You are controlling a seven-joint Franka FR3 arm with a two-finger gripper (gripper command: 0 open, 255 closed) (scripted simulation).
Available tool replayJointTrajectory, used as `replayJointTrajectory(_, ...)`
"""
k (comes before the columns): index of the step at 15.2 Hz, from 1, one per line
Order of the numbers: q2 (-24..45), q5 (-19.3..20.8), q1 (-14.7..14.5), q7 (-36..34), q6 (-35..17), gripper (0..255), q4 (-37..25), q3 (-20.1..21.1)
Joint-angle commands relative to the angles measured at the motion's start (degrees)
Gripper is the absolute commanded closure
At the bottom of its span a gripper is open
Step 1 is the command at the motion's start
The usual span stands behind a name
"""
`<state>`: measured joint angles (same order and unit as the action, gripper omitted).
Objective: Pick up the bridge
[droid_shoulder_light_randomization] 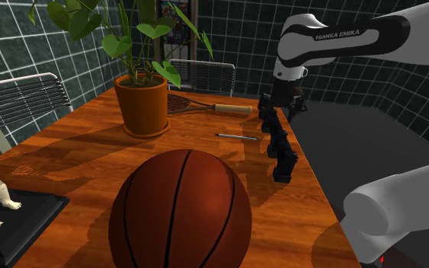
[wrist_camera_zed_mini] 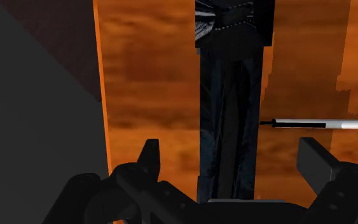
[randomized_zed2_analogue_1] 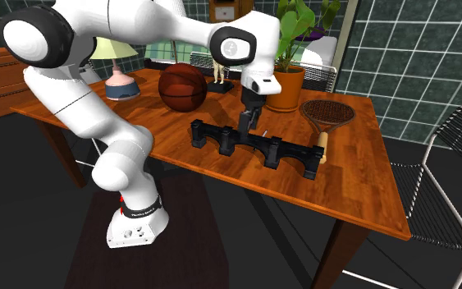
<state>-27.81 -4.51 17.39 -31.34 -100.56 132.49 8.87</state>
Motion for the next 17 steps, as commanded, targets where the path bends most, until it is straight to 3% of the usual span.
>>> replayJointTrajectory(1,0.36,0.0,0.05,-0.01,-1.64,0,1.25,0.05)
replayJointTrajectory(4,0.5,-0.04,0.03,0.01,-2.88,0,2.36,0.12)
replayJointTrajectory(5,0.48,-0.04,0.04,0.02,-2.88,255,2.38,0.11)
replayJointTrajectory(14,0.5,-0.04,0.04,0.01,-2.88,255,2.36,0.13)
replayJointTrajectory(17,0.26,0.04,0.08,-0.01,-0.52,255,0.23,-0.01)
